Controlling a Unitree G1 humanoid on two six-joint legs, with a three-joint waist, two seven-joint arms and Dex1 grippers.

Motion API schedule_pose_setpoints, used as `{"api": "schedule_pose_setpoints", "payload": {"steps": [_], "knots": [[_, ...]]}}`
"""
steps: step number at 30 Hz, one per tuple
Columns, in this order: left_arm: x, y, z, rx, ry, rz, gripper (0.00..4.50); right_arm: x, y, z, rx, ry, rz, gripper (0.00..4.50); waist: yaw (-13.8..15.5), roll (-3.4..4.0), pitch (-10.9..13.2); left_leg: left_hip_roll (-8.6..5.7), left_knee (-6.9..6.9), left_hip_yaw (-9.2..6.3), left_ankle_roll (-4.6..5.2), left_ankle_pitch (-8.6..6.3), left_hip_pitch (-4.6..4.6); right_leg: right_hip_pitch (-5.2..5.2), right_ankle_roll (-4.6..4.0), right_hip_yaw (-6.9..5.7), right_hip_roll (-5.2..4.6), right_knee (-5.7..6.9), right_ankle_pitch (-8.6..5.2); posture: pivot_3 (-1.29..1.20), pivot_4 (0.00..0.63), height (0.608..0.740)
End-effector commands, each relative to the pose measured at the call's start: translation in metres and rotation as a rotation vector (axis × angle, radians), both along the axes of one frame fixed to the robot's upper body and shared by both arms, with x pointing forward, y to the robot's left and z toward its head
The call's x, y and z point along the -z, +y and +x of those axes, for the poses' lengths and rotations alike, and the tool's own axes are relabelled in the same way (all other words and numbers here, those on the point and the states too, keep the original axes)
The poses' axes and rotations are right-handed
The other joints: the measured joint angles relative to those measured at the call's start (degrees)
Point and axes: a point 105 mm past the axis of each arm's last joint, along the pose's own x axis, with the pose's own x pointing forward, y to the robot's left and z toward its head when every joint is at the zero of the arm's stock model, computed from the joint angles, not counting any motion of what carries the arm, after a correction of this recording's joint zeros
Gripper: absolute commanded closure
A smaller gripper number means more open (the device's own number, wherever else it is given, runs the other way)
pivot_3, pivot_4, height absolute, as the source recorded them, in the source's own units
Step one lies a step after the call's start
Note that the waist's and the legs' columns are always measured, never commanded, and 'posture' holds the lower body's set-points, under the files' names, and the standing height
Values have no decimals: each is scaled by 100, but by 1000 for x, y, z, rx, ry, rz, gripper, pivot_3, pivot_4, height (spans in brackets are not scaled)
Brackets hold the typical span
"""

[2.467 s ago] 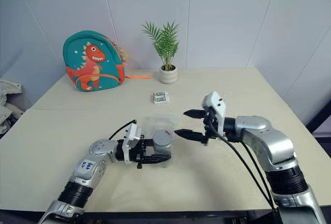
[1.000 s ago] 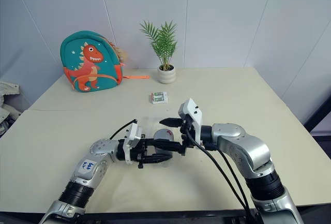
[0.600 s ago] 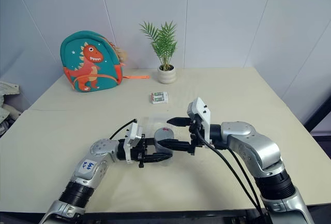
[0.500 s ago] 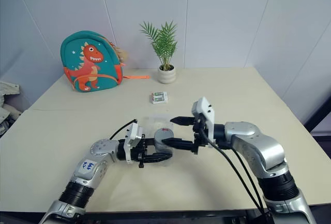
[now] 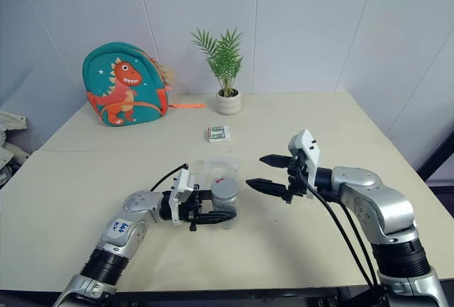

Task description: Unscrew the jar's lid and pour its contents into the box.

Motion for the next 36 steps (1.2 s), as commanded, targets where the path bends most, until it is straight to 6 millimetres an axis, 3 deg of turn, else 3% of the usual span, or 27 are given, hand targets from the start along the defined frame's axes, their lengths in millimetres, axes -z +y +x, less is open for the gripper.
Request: {"api": "schedule_pose_setpoints", "payload": {"steps": [1,8,15,21,36], "knots": [[-13,0,-4,19,-60,-23,2402,-23,16,-14,-88,-67,37,35,0,0,0,0,0,0,0,0,0,0,0,0,0,0,0,0,150,740],[-14,-2,-4,19,-60,-26,2402,-20,54,-25,-171,-73,27,35,8,0,0,0,0,-1,0,0,0,0,0,-1,-1,1,0,0,150,740],[-14,-2,-5,21,-59,-27,2402,-13,72,-23,-177,-81,-12,35,10,0,0,-1,0,-1,0,0,0,0,0,-1,-2,-1,0,0,150,740],[-14,-3,-6,23,-58,-28,2402,-9,69,-20,-153,-84,-31,35,3,0,0,0,0,-1,0,0,0,0,0,-1,-2,0,0,0,150,740],[-14,-4,-7,23,-57,-30,2402,-10,40,-12,-85,-83,-49,35,6,0,0,-1,0,-1,0,0,0,0,0,-1,-2,-1,0,0,150,740]]}}
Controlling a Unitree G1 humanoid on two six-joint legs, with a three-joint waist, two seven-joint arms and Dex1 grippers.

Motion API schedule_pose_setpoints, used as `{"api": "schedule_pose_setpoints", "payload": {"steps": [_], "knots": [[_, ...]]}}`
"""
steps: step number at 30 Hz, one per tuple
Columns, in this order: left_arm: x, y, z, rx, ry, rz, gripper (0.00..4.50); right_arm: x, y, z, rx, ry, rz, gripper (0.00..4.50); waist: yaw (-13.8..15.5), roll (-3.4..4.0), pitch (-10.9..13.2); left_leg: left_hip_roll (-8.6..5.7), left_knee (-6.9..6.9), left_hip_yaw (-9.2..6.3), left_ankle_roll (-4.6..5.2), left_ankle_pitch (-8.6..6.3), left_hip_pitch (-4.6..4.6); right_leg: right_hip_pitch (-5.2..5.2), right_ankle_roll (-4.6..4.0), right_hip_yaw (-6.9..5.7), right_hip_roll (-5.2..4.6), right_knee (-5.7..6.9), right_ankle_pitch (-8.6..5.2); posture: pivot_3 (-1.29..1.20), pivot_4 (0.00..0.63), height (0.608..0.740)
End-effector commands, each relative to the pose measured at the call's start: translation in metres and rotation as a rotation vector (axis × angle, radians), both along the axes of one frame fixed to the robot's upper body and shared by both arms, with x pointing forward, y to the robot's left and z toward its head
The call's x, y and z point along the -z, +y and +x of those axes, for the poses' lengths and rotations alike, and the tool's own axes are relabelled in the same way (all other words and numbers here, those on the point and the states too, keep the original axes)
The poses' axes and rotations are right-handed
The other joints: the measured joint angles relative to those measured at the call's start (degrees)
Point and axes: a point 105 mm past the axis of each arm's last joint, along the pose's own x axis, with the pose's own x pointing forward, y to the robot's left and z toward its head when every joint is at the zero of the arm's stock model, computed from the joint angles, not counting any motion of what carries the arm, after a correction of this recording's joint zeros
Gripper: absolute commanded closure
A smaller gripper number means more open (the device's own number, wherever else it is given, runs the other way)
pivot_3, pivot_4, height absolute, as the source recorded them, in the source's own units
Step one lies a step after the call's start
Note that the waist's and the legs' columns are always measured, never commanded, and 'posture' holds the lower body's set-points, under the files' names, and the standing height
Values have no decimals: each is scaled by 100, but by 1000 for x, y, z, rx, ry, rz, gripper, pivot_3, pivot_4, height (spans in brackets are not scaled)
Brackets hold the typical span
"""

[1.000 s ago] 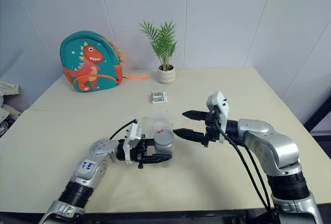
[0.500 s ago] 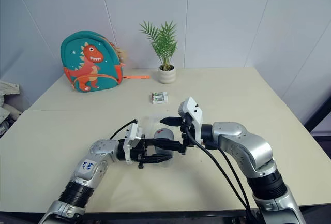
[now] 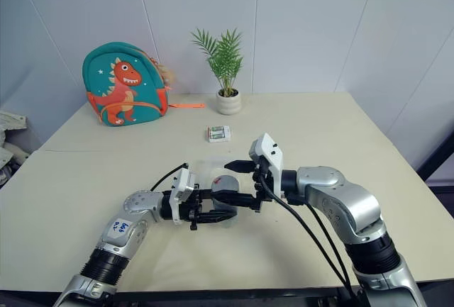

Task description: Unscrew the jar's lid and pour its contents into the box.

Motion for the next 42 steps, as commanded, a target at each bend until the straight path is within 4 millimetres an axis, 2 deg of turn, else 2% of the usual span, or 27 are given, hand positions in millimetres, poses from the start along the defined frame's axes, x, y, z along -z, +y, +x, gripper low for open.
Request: {"api": "schedule_pose_setpoints", "payload": {"steps": [1,12,20,33,42], "knots": [[-13,-3,-9,43,-59,-25,2402,-10,-16,5,57,-39,20,35,-1,0,0,0,0,0,0,0,0,0,0,0,0,0,0,0,150,740],[-13,-3,-8,42,-58,-24,2402,-13,-22,-4,-2,-8,44,35,0,0,0,0,0,0,0,0,0,0,0,0,0,0,0,0,150,740],[-13,-2,-8,41,-55,-23,2402,-24,-10,-13,-78,-7,94,35,-6,0,0,1,0,0,0,0,0,0,0,0,1,0,0,0,150,740],[-14,-2,-8,38,-57,-23,2402,-7,8,-9,-101,6,18,35,-1,0,0,1,0,0,0,0,0,0,0,0,0,-2,0,0,150,740],[-15,-2,-7,36,-58,-23,2402,-8,10,-8,-100,-7,24,35,0,0,0,0,0,0,0,0,0,0,0,0,0,-2,0,0,150,740]]}}
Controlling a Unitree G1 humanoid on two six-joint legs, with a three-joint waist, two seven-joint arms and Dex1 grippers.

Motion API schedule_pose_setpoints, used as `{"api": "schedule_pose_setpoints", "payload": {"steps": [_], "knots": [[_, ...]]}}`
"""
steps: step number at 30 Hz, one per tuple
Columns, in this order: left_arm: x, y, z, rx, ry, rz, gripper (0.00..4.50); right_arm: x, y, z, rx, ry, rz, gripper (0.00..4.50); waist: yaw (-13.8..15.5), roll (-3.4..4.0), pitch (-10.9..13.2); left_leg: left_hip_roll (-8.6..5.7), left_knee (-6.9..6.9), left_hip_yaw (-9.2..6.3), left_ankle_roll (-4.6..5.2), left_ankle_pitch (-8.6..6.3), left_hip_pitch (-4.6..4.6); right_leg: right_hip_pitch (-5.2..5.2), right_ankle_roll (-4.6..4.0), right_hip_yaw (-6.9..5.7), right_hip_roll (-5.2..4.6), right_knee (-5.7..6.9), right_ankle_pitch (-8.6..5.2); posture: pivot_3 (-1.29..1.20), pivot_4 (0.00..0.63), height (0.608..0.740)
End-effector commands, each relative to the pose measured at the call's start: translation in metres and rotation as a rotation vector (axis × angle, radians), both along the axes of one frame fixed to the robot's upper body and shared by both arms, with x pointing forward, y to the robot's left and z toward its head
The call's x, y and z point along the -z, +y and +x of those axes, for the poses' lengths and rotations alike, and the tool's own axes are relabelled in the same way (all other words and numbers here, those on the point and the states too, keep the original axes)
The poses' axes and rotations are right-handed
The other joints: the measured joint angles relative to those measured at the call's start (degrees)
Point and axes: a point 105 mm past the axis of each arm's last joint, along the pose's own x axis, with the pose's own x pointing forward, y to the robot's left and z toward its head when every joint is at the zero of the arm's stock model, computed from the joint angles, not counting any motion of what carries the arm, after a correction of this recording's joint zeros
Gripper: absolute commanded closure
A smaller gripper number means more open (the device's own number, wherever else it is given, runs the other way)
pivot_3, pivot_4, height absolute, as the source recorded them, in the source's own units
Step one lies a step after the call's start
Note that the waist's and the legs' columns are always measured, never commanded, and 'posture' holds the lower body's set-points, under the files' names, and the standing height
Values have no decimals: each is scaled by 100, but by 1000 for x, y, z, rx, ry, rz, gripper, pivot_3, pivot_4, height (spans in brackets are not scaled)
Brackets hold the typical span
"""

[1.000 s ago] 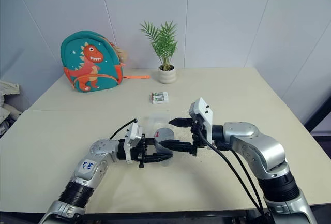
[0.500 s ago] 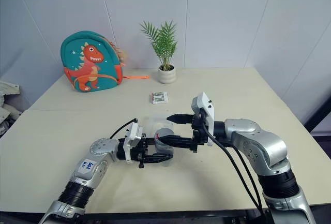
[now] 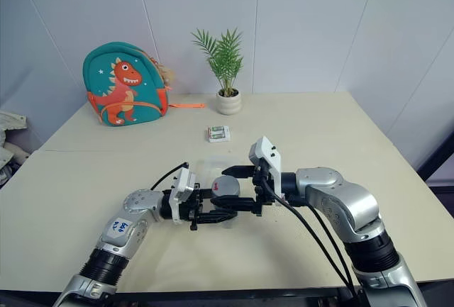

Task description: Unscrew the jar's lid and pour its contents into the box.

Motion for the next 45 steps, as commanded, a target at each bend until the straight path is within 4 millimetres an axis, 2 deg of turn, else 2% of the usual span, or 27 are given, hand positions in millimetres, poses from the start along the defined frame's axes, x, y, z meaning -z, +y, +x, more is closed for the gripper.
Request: {"api": "schedule_pose_setpoints", "payload": {"steps": [1,3,5,10,16,21,22,25,27,30,34,36,39,42,45], "knots": [[-11,0,-3,11,-38,-24,2402,-14,4,-4,-25,-64,26,416,0,0,0,0,0,0,0,0,0,0,0,0,0,0,0,0,150,740],[-11,0,-3,11,-38,-24,2402,-16,4,-4,-27,-67,35,765,-1,0,0,0,0,0,0,0,0,0,0,0,0,0,0,0,150,740],[-11,-1,-3,11,-38,-25,2402,-16,4,-5,-30,-65,40,765,2,0,0,0,0,0,0,0,0,0,0,0,0,0,0,0,150,740],[-12,-1,-2,11,-40,-26,2402,-14,4,-8,-51,-53,43,1917,0,0,0,0,0,0,0,0,0,0,0,0,0,0,0,0,150,740],[-11,-1,-2,7,-41,-27,2402,-24,6,-10,-60,-40,107,1939,-1,0,0,1,0,0,0,0,0,0,0,0,0,1,0,0,150,740],[-9,0,-3,3,-38,-25,2402,-42,6,-16,-89,31,236,1939,-2,0,0,1,0,0,0,0,0,0,0,0,-1,1,0,0,150,740],[-9,0,-3,2,-38,-24,2402,-48,4,-17,-89,48,276,1939,-2,0,0,1,0,-1,0,0,0,0,0,0,-1,2,0,0,150,740],[-8,4,-3,-11,-32,-26,2402,-54,-27,0,71,35,335,1939,8,0,0,1,0,-2,0,0,0,0,0,0,-2,2,0,0,150,740],[-9,6,-2,-29,-22,-38,2402,-47,-44,11,182,18,315,1939,43,0,0,-2,0,-2,1,0,0,0,0,-1,-6,-2,0,0,150,740],[-10,10,1,-57,-6,-44,2402,-6,-92,39,495,-88,176,1939,107,0,0,-2,-3,-1,3,-2,-2,1,0,-3,-5,-11,0,0,150,740],[-11,15,6,-101,-4,-35,2402,40,-147,53,748,-156,92,1939,132,0,0,-7,-6,8,3,-2,-4,0,1,1,-4,-13,1,0,150,740],[-11,17,10,-134,1,-23,2402,63,-164,53,812,-153,39,1939,118,1,0,-7,-7,11,4,-1,-2,0,3,3,-4,-12,1,0,150,740],[-11,19,15,-160,8,-13,2402,90,-186,54,914,-128,20,1939,97,1,0,-4,-7,18,3,1,4,0,3,9,1,-5,2,0,150,740],[-14,20,16,-157,-8,-14,2402,99,-198,55,978,-117,35,1939,63,1,1,-4,-6,19,2,7,9,0,3,14,3,7,2,0,150,740],[-14,21,18,-175,-24,-4,2402,105,-201,55,985,-103,43,1939,46,1,1,-6,-4,18,0,14,13,1,4,18,3,18,2,0,150,740]]}}
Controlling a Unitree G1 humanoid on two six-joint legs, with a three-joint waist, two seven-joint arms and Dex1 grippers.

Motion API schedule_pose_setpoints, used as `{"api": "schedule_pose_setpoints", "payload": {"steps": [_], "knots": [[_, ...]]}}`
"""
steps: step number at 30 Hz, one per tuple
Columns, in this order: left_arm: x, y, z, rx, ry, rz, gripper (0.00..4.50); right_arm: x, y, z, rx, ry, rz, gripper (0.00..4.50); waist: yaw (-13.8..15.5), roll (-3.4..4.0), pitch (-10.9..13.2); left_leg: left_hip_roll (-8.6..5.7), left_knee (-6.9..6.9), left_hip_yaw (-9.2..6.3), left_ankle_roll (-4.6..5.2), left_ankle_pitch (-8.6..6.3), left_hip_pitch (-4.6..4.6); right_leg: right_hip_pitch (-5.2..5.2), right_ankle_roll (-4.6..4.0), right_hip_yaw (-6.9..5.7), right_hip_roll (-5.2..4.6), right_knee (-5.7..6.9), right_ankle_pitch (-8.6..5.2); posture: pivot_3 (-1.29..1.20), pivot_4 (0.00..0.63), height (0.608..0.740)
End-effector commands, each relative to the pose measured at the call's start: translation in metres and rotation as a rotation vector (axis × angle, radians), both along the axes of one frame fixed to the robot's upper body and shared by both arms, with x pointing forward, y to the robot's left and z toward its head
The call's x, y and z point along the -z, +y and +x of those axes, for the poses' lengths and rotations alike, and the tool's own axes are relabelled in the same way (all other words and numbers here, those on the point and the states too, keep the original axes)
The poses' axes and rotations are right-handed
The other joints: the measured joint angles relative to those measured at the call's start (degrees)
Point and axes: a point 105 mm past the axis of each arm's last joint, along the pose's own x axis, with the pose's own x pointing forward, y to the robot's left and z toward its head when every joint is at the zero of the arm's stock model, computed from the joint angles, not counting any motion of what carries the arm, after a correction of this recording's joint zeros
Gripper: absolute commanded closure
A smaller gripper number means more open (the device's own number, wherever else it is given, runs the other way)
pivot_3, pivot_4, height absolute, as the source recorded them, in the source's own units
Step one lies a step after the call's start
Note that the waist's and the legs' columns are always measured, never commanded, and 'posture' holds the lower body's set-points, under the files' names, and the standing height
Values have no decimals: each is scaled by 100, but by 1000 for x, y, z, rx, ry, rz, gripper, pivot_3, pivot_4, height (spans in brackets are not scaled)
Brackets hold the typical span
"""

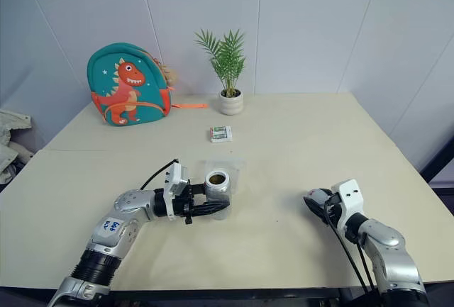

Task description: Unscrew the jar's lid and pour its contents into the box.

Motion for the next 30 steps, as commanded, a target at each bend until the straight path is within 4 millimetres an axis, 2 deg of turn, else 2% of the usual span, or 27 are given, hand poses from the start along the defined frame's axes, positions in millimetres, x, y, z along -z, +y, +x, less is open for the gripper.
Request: {"api": "schedule_pose_setpoints", "payload": {"steps": [1,3,7,12,13,16,20,26,30], "knots": [[-13,3,4,-24,-66,7,2402,-10,-6,0,16,-54,13,1939,-19,0,0,0,0,0,-1,1,1,0,0,1,1,4,0,0,150,740],[-14,4,4,-26,-66,1,2402,-12,-4,1,6,-45,44,1207,-48,0,0,0,0,-2,-2,3,2,0,0,2,1,8,0,0,150,740],[-14,6,8,-67,-78,11,2402,-24,1,0,-30,-63,54,14,-64,0,0,0,0,-3,-3,5,3,0,0,4,2,12,0,0,150,740],[-16,7,10,-97,-107,32,2402,-46,10,-5,-88,-102,39,14,-53,0,0,-1,1,-5,-4,5,3,0,0,4,1,13,0,0,150,740],[-18,8,12,-114,-107,32,2402,-58,15,-7,-112,-132,42,14,-51,0,0,-2,1,-5,-4,5,2,0,0,4,1,12,0,0,150,740],[-30,14,19,-185,-123,42,2402,-90,41,-21,-259,-201,5,14,-58,2,2,0,1,-9,-4,5,2,0,0,3,2,12,0,0,150,740],[-65,29,25,-270,-113,-56,2402,-120,78,-53,-522,-211,-111,14,-60,5,8,2,2,-16,-4,5,0,0,0,-1,5,12,0,0,150,740],[-86,51,40,-439,-110,-30,2402,-151,96,-65,-651,-246,-164,14,-56,-3,13,-1,4,-18,-4,5,0,5,3,-1,3,8,1,0,150,740],[-89,68,57,-523,-154,-2,2402,-156,107,-63,-695,-260,-165,14,-50,-12,19,1,4,-21,-4,5,0,5,3,-6,6,7,1,0,150,740]]}}
